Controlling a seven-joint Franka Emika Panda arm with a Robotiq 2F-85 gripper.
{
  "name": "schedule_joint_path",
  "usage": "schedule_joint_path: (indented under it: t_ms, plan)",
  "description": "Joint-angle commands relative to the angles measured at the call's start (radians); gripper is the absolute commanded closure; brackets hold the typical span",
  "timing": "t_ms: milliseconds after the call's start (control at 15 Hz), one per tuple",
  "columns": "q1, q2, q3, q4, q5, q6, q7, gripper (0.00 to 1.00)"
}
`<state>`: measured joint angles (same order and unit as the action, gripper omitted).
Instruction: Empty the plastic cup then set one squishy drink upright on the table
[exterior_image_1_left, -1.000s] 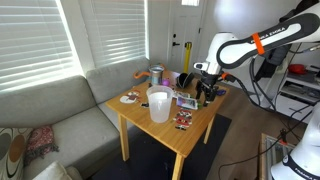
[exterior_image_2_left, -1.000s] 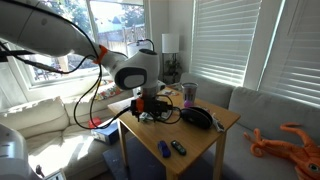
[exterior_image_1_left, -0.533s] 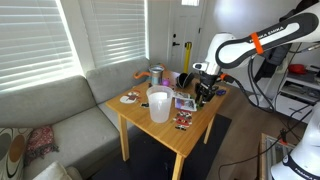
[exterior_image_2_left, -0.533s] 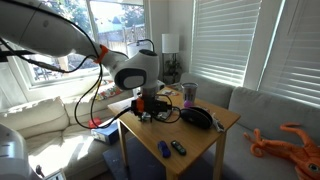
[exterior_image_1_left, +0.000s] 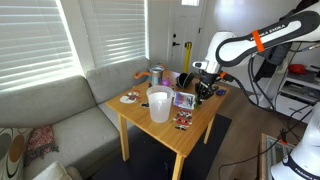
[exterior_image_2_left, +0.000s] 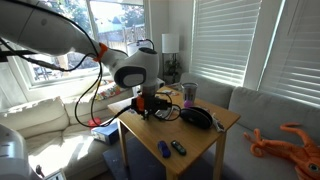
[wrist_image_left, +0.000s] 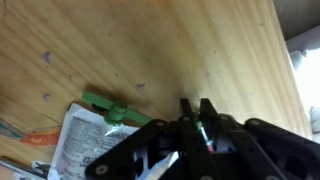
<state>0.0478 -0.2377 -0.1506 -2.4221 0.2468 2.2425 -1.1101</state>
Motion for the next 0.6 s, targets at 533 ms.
schedule_joint_path:
  t_ms: [533]
  plan:
    - [-0.058, -0.035, 0.036, 0.222, -0.365, -0.438, 0.010, 0.96]
